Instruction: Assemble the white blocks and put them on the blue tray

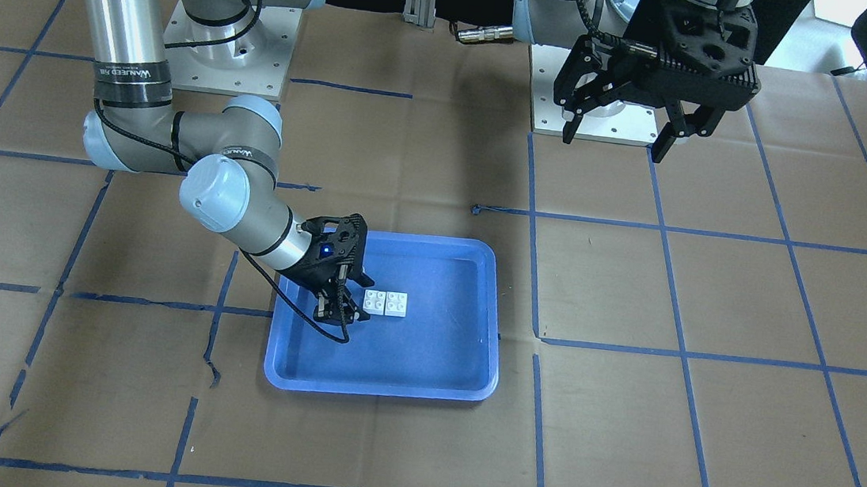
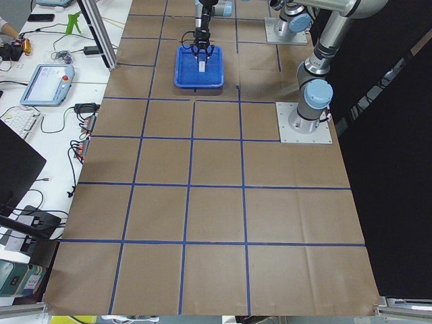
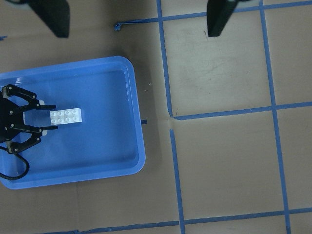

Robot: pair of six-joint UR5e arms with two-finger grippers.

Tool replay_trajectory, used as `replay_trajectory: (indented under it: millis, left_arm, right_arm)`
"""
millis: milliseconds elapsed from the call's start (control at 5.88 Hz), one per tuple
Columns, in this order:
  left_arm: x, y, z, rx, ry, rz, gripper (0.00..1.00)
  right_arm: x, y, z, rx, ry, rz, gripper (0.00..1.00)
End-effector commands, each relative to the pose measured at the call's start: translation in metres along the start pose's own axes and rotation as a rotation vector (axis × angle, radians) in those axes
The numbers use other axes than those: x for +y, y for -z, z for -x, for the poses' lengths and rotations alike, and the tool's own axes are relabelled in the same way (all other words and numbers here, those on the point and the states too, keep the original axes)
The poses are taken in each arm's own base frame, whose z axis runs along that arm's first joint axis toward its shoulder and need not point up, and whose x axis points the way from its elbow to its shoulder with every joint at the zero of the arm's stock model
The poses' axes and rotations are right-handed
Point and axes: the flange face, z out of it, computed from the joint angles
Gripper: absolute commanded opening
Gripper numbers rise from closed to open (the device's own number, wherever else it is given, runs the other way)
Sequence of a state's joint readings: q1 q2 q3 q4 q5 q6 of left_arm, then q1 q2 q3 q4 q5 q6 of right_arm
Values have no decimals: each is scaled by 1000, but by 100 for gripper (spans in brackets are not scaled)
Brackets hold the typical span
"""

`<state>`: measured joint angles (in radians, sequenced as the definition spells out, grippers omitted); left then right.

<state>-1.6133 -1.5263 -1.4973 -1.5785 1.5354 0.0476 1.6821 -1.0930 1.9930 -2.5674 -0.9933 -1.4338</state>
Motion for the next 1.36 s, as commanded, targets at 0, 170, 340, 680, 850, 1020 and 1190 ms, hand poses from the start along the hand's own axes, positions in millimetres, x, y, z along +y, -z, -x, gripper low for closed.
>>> replay_trajectory:
  millis: [0, 170, 340, 680, 850, 1020, 1190]
  left_arm:
    - [0, 1, 0, 1, 1, -2, 99]
    - [0, 0, 0, 1, 1, 0, 99]
    - [0, 0, 0, 1, 1, 0, 99]
    - [0, 0, 1, 1, 3, 0, 99]
    - [0, 0, 2, 1, 4, 0, 99]
    - [0, -1, 2, 1, 3, 3, 99]
    - [0, -2, 3, -1, 6, 3, 99]
  right_arm:
    - [-8, 24, -6, 47, -37, 5, 100]
    - [-20, 49, -5, 80, -101, 7, 100]
    - [-25, 74, 1, 81, -207, 61, 100]
    - [-21, 116, -3, 84, -370, 193, 100]
    - [-21, 151, 3, 112, -506, 284, 100]
    - [-19, 177, 6, 177, -593, 329, 100]
    - [-6, 198, 6, 234, -749, 397, 100]
